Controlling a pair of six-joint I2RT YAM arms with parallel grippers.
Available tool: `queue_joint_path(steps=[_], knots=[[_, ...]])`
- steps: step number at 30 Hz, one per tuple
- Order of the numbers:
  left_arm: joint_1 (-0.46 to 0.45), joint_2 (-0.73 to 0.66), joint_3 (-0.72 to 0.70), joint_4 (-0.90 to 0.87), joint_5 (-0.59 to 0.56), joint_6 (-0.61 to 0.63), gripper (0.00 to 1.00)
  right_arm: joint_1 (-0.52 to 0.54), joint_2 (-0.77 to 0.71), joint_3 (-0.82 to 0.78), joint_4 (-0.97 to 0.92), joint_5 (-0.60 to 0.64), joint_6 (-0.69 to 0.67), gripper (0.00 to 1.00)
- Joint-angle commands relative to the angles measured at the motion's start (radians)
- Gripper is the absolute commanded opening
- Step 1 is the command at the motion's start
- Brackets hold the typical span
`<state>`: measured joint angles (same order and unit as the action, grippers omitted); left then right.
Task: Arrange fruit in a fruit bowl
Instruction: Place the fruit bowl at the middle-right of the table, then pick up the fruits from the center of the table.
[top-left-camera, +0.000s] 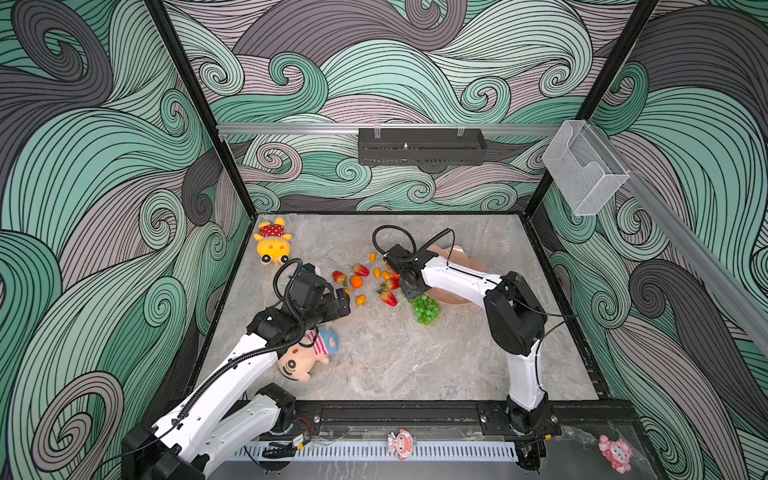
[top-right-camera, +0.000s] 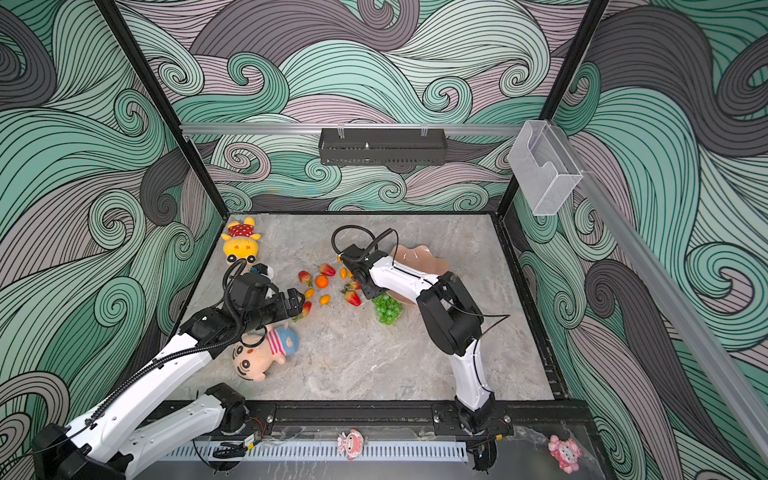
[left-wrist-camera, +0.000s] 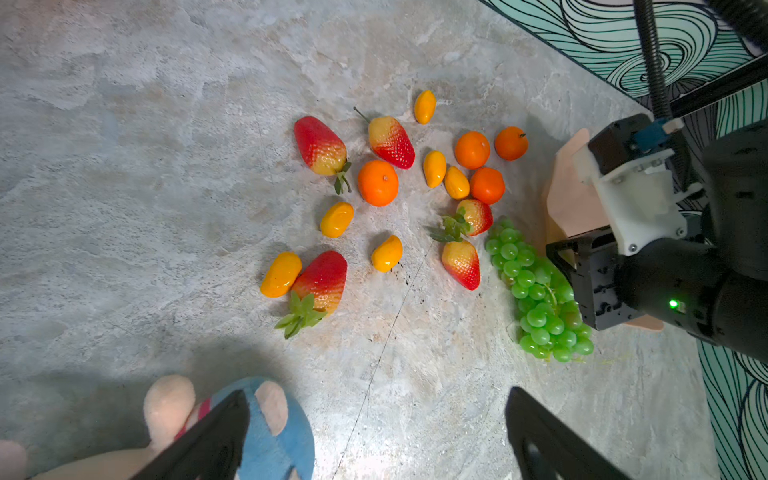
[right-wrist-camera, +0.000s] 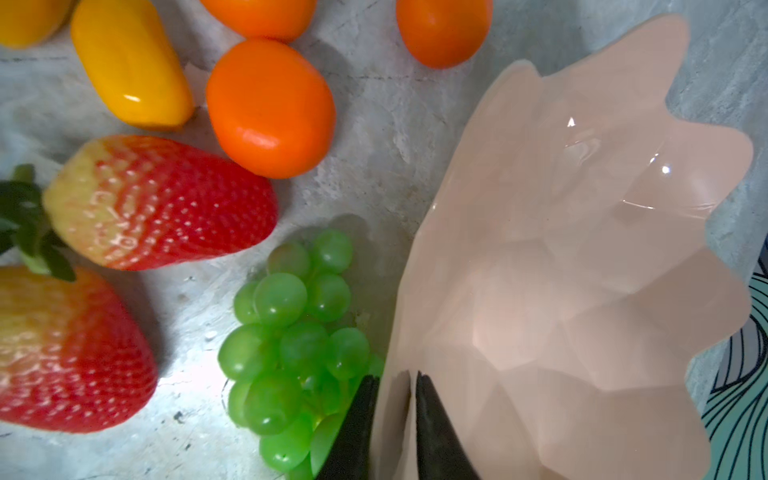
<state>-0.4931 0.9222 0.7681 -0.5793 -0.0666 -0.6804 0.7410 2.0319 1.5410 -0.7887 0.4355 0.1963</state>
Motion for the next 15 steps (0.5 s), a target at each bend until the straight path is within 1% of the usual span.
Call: queue_joint_path(steps=[1,5,9,15], knots=[[0.010,0.022,0.011,0.026,0.078,0.035,0.99,-0.003,-0.049,0.008,-0.020,-0.034,0.012,0.27],[0.004,0.065,0.025,0.091,0.173,0.058,0.99,-0.005,-0.172,-0.052,-0.018,-0.039,0.036,0.37],[-0.016,0.139,0.076,0.094,0.242,0.084,0.98,-0.009,-0.329,-0.161,0.037,-0.081,0.066,0.48],[-0.096,0.219,0.105,0.153,0.272,0.096,0.99,-0.044,-0.611,-0.413,0.136,-0.223,0.154,0.49]])
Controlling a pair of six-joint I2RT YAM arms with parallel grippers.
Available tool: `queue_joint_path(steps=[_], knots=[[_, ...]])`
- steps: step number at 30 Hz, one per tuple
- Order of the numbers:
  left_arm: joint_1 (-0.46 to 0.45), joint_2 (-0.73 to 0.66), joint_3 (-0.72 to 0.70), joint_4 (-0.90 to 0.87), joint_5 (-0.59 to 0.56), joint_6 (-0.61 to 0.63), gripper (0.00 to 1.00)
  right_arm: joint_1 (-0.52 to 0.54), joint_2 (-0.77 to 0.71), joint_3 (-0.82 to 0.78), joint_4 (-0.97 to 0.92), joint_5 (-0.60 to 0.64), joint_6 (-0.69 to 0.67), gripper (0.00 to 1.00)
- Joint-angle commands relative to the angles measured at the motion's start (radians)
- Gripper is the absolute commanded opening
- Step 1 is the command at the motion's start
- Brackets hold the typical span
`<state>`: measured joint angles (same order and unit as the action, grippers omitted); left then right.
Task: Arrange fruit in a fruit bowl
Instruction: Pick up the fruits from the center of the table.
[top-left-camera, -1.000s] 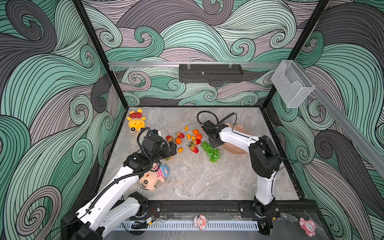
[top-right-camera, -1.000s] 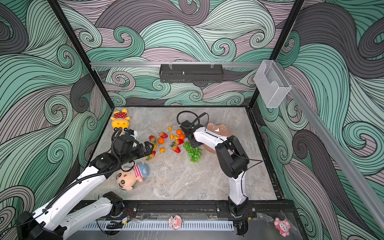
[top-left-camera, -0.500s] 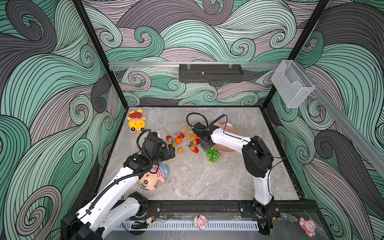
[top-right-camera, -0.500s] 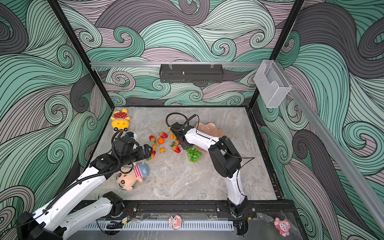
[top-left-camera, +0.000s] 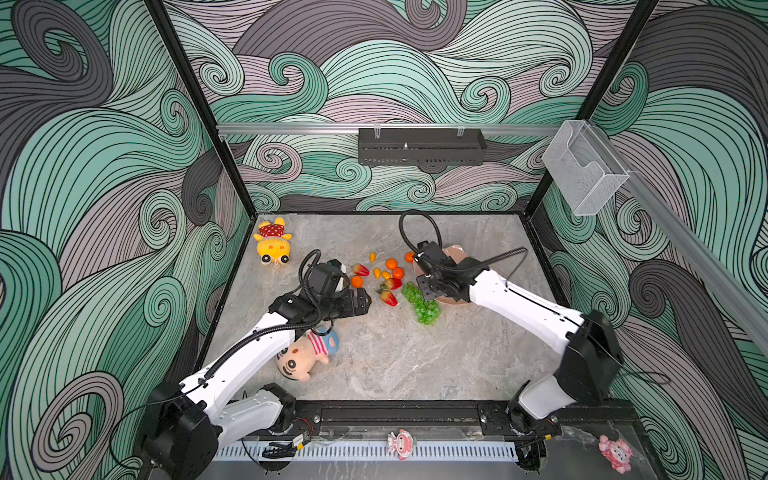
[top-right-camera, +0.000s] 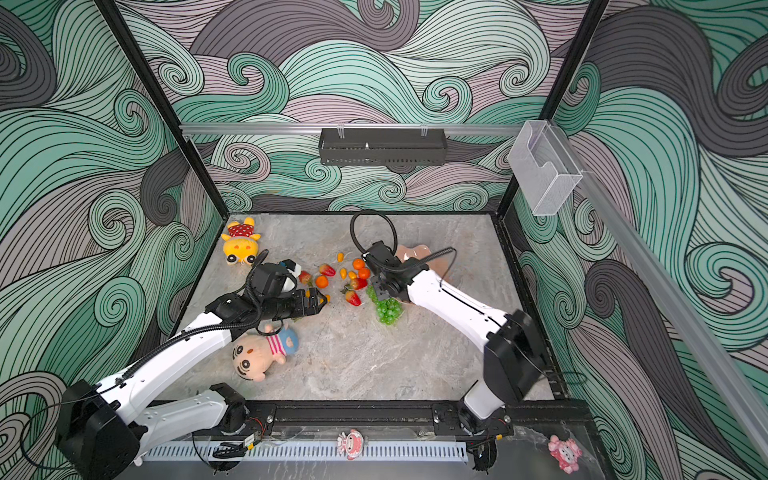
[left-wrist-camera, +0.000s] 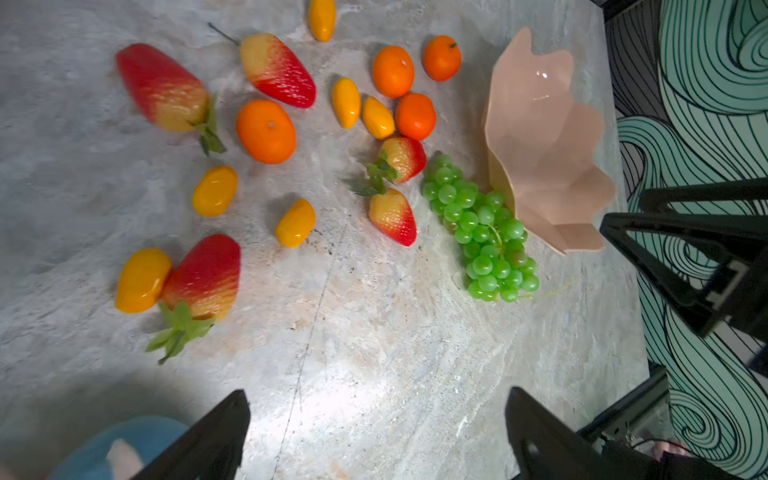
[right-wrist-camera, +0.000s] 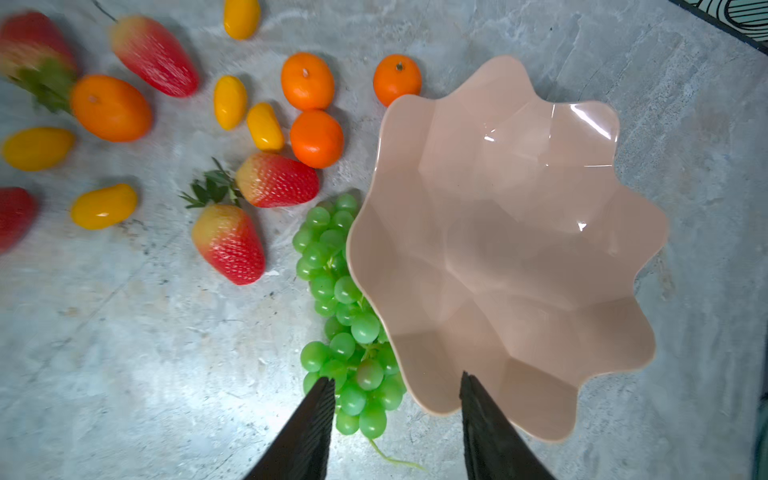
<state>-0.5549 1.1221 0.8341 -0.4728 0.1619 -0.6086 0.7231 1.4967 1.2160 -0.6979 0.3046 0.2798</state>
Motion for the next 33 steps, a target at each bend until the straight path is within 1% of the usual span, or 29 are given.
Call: queue_joint_path(steps=[1,2,4,6,9,13,18,21,25,30,33], knots=[[-0.055,0.031,0.040,0.063,0.042,0.022,0.99,-0.044,-0.131,-0.139,0.061,-0.133,0.097,0.49],[-0.073,0.044,0.040,0.077,0.042,0.020,0.99,-0.061,-0.168,-0.179,0.077,-0.164,0.118,0.49],[-0.116,0.083,0.047,0.112,0.044,0.015,0.98,-0.111,-0.272,-0.297,0.134,-0.267,0.168,0.49],[-0.158,0.130,0.066,0.138,0.040,0.008,0.99,-0.148,-0.336,-0.383,0.180,-0.340,0.203,0.48],[-0.221,0.201,0.100,0.180,0.038,-0.002,0.99,-0.209,-0.380,-0.484,0.242,-0.451,0.235,0.46],[-0.276,0.281,0.143,0.237,0.043,-0.014,0.99,-0.256,-0.379,-0.559,0.332,-0.521,0.258,0.45],[-0.289,0.332,0.143,0.341,0.042,-0.047,0.98,-0.266,-0.298,-0.573,0.464,-0.566,0.265,0.43],[-0.289,0.331,0.147,0.350,0.016,-0.057,0.99,-0.266,-0.264,-0.579,0.517,-0.566,0.285,0.41],[-0.289,0.322,0.146,0.339,-0.008,-0.059,0.99,-0.266,-0.212,-0.562,0.509,-0.567,0.278,0.38],[-0.290,0.320,0.143,0.312,-0.022,-0.051,0.98,-0.266,-0.202,-0.562,0.496,-0.568,0.269,0.31],[-0.290,0.318,0.145,0.305,-0.023,-0.052,0.99,-0.267,-0.203,-0.566,0.488,-0.574,0.264,0.24]])
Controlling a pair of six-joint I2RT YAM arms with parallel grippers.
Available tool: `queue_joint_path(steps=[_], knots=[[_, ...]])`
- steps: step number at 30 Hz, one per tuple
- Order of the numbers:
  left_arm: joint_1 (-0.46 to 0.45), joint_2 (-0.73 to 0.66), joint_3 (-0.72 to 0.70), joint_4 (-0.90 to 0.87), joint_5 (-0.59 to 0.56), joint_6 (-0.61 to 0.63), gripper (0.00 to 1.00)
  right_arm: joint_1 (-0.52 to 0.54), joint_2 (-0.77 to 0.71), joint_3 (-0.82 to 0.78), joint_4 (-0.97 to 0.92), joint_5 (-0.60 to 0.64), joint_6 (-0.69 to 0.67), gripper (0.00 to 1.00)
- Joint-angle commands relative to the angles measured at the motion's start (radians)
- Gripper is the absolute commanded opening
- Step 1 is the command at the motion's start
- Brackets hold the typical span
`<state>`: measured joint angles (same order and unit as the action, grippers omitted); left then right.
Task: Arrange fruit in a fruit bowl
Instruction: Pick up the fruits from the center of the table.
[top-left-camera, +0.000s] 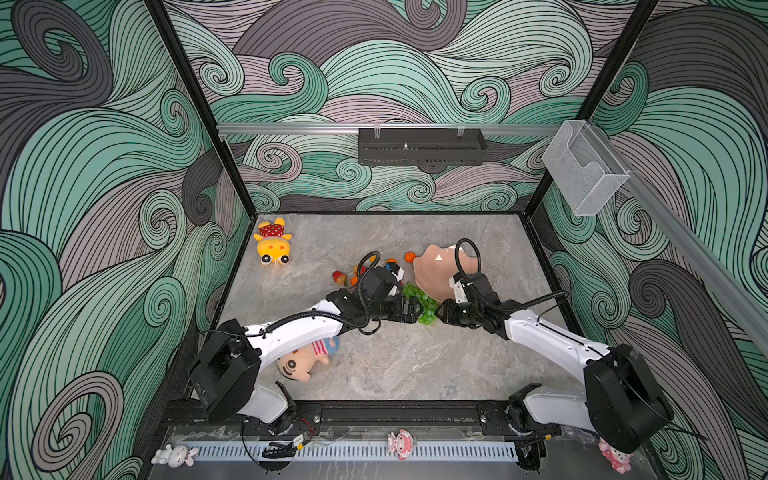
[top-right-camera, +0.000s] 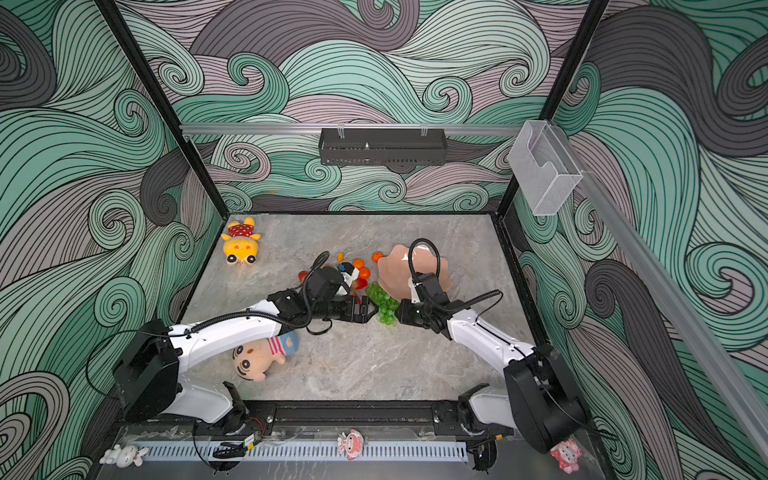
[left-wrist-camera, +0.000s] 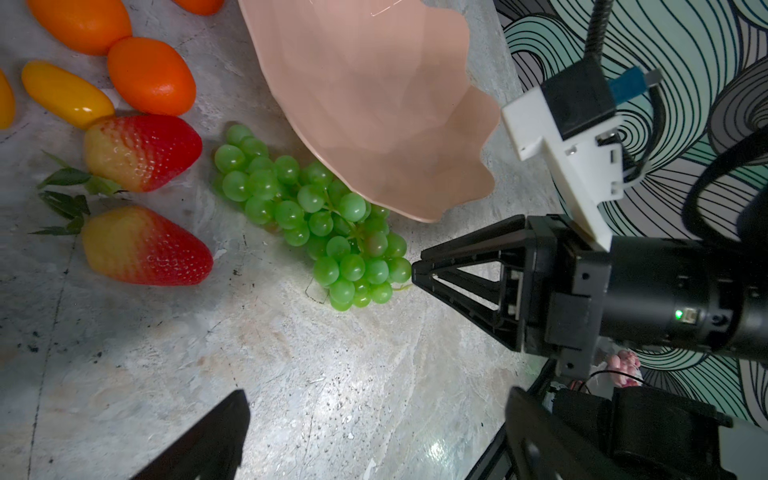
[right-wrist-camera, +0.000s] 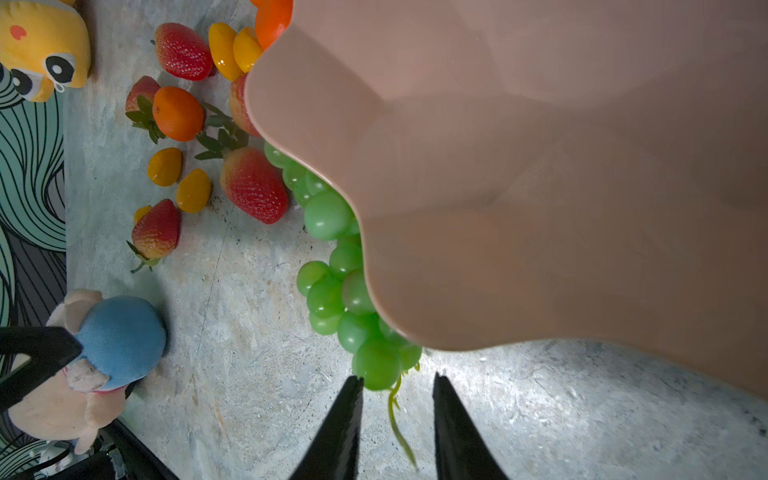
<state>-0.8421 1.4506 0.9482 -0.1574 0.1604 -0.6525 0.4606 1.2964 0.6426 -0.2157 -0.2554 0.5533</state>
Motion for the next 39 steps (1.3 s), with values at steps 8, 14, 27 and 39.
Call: queue_joint_path(steps=[8,14,27,39], knots=[[-0.002,-0.021,0.041,-0.060,-0.074,-0.005,0.99,-0.004,-0.001,0.011,0.000,-0.026,-0.016,0.06],[0.003,-0.079,0.040,-0.097,-0.118,-0.019,0.99,-0.003,-0.022,0.017,-0.042,-0.047,-0.045,0.00],[0.009,-0.183,-0.113,-0.060,-0.113,-0.055,0.99,0.088,-0.202,-0.029,-0.138,-0.062,-0.116,0.00],[0.010,-0.238,-0.075,-0.117,-0.205,-0.077,0.99,0.154,-0.360,0.117,-0.291,0.001,-0.149,0.00]])
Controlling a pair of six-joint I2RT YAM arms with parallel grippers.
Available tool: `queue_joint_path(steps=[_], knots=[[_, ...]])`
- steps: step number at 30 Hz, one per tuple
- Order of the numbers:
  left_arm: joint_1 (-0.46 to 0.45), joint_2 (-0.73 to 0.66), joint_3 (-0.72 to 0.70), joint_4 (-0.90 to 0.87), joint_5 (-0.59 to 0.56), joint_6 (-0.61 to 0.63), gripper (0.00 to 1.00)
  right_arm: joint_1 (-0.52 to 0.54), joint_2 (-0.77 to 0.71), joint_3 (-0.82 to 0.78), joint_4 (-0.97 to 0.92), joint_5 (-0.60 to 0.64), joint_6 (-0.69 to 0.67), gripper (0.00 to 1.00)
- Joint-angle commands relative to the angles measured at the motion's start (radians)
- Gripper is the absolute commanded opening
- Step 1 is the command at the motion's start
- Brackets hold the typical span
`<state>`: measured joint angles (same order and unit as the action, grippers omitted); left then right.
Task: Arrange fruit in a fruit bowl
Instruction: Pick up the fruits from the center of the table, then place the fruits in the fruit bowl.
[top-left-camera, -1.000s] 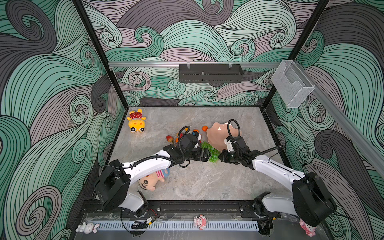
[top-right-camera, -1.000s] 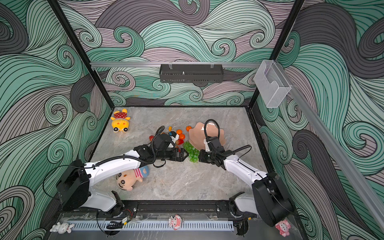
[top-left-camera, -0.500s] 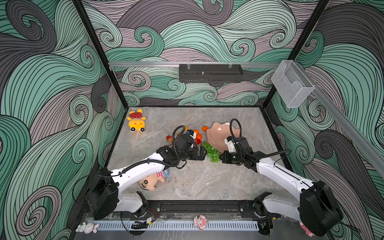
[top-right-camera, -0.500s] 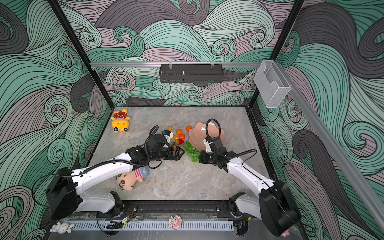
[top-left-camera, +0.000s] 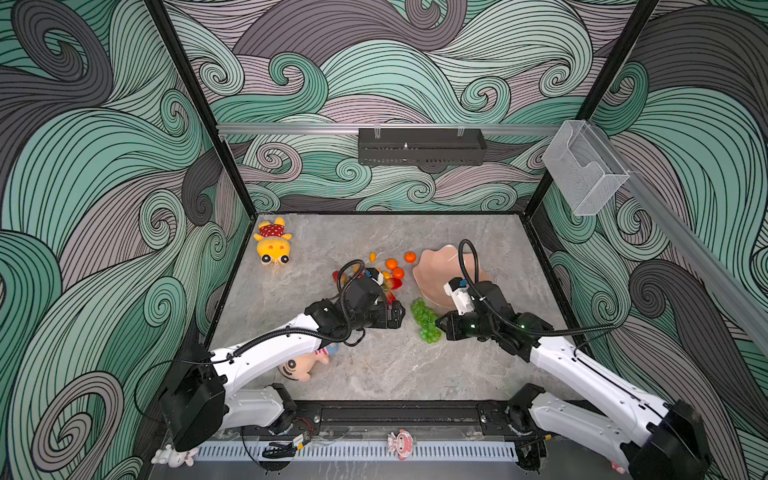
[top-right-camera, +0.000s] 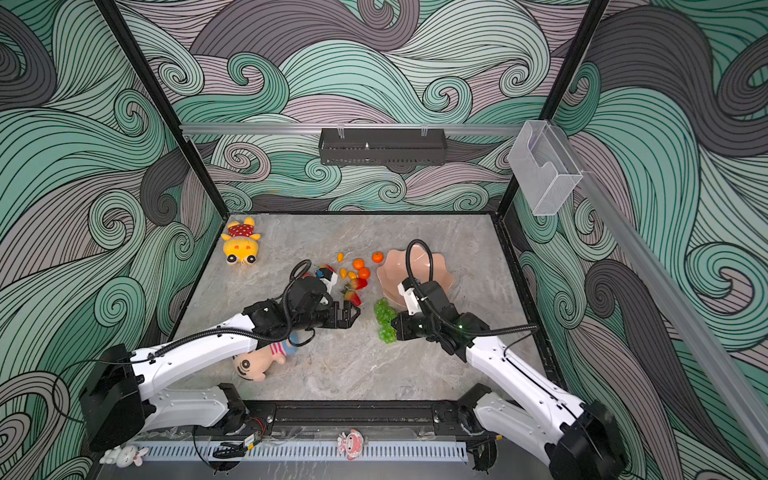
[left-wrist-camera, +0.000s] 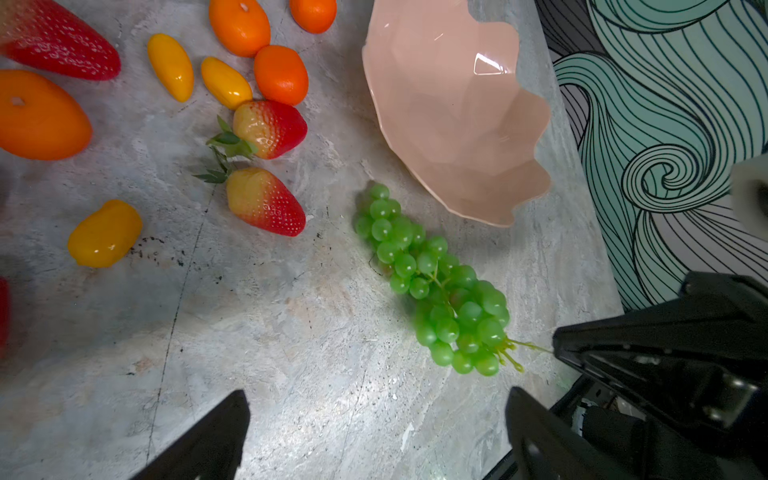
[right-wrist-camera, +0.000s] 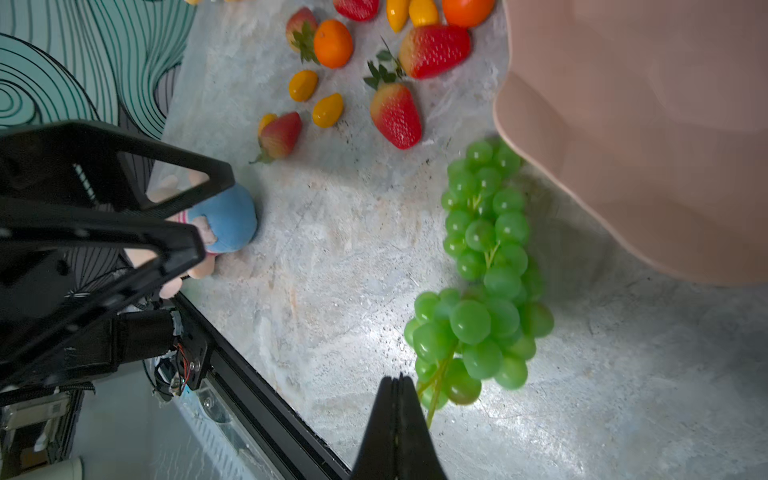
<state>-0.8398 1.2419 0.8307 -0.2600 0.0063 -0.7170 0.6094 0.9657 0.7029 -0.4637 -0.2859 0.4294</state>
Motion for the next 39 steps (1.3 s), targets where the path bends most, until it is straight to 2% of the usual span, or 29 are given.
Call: queue_joint_path(steps=[1,8,13,23,30,34,39], knots=[[0.009,-0.033,0.041,-0.004,-0.069,-0.020,0.99,0.005,-0.038,0.076,-0.051,0.038,-0.027,0.00],[0.009,-0.038,0.113,-0.017,-0.098,0.068,0.99,-0.004,-0.050,0.187,-0.071,0.089,-0.073,0.00],[0.008,-0.025,0.168,-0.028,-0.109,0.117,0.99,-0.041,-0.035,0.267,-0.065,0.055,-0.080,0.00],[0.014,0.080,0.339,-0.084,-0.132,0.211,0.99,-0.107,0.037,0.465,-0.099,0.114,-0.051,0.00],[0.023,0.171,0.423,-0.071,-0.146,0.262,0.99,-0.185,0.114,0.517,-0.113,0.186,-0.036,0.00],[0.060,0.237,0.464,-0.068,-0.079,0.264,0.98,-0.237,0.177,0.533,-0.120,0.173,-0.042,0.00],[0.123,0.308,0.512,-0.060,0.063,0.264,0.99,-0.281,0.250,0.538,-0.092,0.157,-0.058,0.00]])
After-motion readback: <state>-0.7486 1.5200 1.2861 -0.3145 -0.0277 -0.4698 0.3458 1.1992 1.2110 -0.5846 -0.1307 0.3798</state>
